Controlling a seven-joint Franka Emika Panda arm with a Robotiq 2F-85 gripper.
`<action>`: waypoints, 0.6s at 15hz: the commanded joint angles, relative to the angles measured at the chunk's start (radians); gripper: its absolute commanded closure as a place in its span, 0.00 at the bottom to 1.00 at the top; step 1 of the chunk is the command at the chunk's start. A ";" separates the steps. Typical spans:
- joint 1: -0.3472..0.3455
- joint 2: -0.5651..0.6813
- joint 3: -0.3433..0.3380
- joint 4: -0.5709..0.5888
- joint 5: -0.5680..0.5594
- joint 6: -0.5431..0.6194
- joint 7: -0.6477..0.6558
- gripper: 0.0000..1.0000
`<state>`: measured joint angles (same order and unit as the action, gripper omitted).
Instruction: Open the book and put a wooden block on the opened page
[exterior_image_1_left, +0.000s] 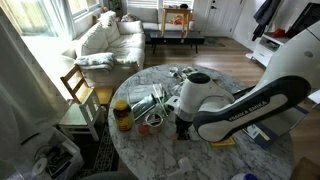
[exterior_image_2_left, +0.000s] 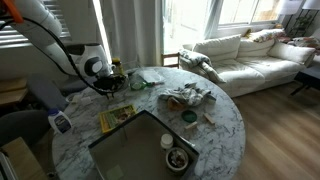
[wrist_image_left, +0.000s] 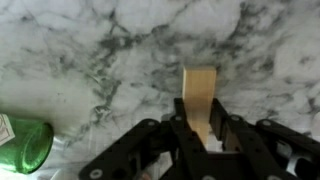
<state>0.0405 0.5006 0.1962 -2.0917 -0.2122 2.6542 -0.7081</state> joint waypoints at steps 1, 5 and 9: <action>0.000 -0.096 -0.009 -0.085 0.004 -0.091 0.037 0.93; -0.021 -0.183 0.012 -0.179 0.049 -0.122 0.021 0.93; -0.028 -0.256 0.022 -0.297 0.079 0.022 0.003 0.93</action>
<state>0.0300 0.3274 0.2005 -2.2706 -0.1755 2.5859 -0.6861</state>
